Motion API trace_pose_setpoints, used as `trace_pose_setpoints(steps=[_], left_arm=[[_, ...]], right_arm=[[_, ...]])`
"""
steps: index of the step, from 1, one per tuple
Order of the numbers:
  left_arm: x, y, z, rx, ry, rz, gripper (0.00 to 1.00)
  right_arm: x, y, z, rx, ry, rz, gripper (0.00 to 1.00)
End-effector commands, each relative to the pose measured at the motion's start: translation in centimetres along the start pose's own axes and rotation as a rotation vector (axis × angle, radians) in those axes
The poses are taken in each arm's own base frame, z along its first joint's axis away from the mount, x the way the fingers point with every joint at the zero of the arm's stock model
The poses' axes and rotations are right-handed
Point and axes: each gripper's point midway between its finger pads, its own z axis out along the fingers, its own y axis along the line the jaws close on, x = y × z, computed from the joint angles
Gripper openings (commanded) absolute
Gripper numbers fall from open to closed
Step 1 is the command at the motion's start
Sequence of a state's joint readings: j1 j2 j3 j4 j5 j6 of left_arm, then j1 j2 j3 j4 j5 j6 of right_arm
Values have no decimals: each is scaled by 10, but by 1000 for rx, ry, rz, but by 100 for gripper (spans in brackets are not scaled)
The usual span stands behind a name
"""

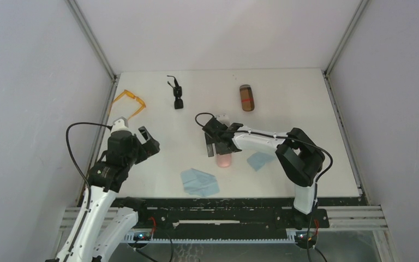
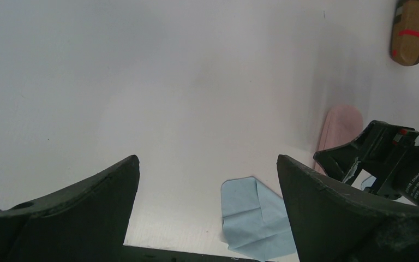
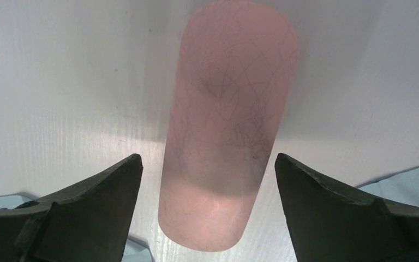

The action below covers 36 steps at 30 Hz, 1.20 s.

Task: Organize the sunglasses
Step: Pick up the sunglasses case from the center of the board.

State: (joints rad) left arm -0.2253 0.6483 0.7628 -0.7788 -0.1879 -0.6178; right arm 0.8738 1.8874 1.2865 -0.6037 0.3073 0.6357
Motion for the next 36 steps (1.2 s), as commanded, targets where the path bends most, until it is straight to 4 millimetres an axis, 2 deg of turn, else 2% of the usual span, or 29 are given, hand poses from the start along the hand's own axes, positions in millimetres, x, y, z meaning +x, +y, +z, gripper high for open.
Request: trace_pose_setpoints(steps=[1, 4, 6, 8, 11, 14, 17, 21, 23, 25, 29, 36], left_arm=[[-9, -15, 1, 62, -11, 29, 100], [-14, -24, 1, 98, -19, 71, 100], [-14, -37, 2, 141, -21, 90, 100], [-12, -59, 3, 207, -24, 115, 100], [-6, -91, 7, 281, -31, 146, 100], [7, -126, 13, 348, -13, 192, 100], [22, -158, 21, 371, 15, 249, 100], [57, -200, 43, 385, 99, 332, 100], [71, -220, 53, 404, 137, 356, 100], [86, -233, 65, 407, 180, 375, 100], [109, -245, 88, 398, 240, 377, 100], [137, -253, 113, 388, 307, 374, 100]], right_arm=[[-23, 9, -33, -74, -107, 16, 91], [-32, 8, -56, -151, -160, 36, 91], [-36, 1, -66, -194, -192, 56, 90], [-44, -13, -74, -209, -243, 92, 89], [-55, -47, -80, -183, -333, 196, 88], [-53, -82, -77, -195, -390, 302, 88], [-48, -98, -80, -322, -366, 353, 87], [-37, -131, -75, -305, -362, 434, 88], [-30, -138, -75, -313, -381, 452, 88], [-22, -145, -74, -303, -394, 461, 87], [-12, -156, -77, -270, -393, 452, 87], [2, -152, -72, -304, -356, 439, 87]])
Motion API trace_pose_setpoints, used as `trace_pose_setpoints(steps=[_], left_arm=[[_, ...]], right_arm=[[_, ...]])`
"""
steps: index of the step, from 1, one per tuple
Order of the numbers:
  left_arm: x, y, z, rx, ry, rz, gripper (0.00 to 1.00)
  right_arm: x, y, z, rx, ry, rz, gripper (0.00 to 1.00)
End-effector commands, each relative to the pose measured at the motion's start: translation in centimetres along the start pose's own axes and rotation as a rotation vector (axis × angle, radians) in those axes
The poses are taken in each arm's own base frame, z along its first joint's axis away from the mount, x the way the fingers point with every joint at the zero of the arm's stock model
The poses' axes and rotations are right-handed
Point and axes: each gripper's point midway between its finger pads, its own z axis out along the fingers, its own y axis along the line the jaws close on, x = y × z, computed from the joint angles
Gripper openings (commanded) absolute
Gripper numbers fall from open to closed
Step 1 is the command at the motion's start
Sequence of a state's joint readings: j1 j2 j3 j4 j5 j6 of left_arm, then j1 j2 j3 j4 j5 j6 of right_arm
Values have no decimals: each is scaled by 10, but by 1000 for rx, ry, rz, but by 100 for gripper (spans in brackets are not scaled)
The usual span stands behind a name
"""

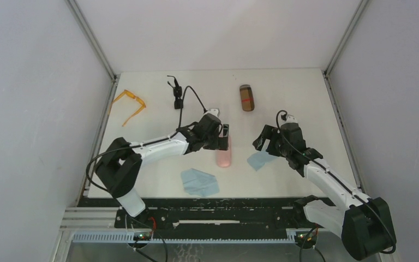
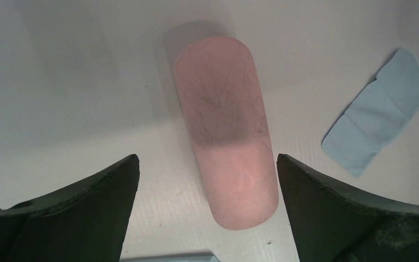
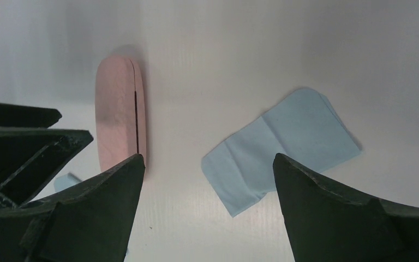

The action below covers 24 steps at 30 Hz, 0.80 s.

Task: Organize the sunglasses
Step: Pick up the sunglasses case from the center of the board.

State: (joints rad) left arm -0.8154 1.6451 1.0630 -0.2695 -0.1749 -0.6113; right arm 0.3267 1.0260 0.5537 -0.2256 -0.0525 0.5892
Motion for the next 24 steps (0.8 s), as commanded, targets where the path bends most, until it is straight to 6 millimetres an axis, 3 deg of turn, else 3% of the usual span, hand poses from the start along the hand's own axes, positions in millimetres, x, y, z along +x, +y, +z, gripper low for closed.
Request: trace_pose_setpoints(steps=[1, 16, 24], left_arm=[[-26, -30, 6, 83, -51, -41, 100], [-9, -31, 33, 43, 24, -22, 98], [-5, -27, 37, -42, 49, 13, 94]], right_arm=[[2, 3, 0, -41, -5, -15, 86], [6, -3, 2, -20, 8, -26, 85], [9, -7, 4, -6, 20, -37, 85]])
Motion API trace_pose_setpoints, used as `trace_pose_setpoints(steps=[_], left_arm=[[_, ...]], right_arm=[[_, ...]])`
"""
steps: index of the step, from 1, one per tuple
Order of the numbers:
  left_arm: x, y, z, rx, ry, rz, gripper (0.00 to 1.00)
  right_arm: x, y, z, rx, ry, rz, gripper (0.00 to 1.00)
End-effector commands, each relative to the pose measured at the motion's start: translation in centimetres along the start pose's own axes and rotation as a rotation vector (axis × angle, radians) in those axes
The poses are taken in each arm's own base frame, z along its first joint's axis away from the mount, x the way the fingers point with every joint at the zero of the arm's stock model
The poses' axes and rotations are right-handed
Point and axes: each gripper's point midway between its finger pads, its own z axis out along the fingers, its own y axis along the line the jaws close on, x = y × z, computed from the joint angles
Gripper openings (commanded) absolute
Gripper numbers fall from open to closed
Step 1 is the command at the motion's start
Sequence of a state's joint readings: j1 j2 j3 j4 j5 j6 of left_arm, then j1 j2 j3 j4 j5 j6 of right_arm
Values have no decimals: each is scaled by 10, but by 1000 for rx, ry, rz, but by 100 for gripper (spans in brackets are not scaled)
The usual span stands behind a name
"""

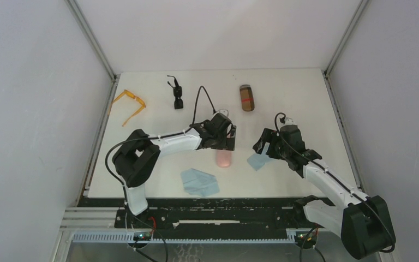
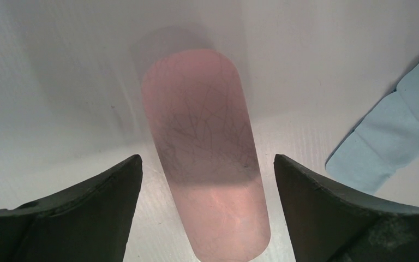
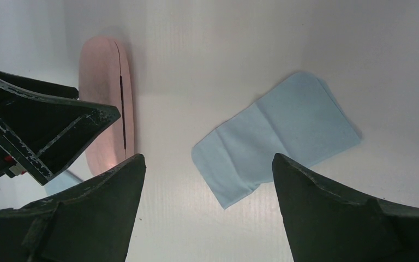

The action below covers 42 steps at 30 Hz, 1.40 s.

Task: Organize the sunglasses
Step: Pick up the sunglasses case from the center of the board.

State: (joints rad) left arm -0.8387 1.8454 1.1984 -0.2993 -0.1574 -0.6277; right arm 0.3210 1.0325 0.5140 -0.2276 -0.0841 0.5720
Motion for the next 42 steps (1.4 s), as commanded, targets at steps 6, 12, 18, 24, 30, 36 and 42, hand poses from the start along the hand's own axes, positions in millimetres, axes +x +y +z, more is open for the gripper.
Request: trace_pose_setpoints(steps=[6, 12, 18, 24, 30, 36, 42], left_arm=[[-14, -7, -6, -66, -20, 17, 90], [-8, -5, -2, -85, -7, 23, 86], [-5, -8, 1, -75, -1, 22, 79], [-10, -14, -6, -42, -17, 20, 59], [-29, -20, -40, 28, -99, 36, 31], [-56, -33, -113, 198, -269, 50, 4], [-82, -39, -225, 415, -562, 0, 0]], right_arm=[[-10, -1, 0, -3, -30, -32, 84], [-10, -1, -3, -3, -31, -36, 83], [-7, -1, -5, -6, -33, -36, 82], [-10, -2, -11, -6, -57, -45, 81], [-23, 9, -29, -59, -127, -77, 82], [-38, 42, -63, -239, -227, -144, 85], [-66, 98, -128, -542, -412, -133, 86]])
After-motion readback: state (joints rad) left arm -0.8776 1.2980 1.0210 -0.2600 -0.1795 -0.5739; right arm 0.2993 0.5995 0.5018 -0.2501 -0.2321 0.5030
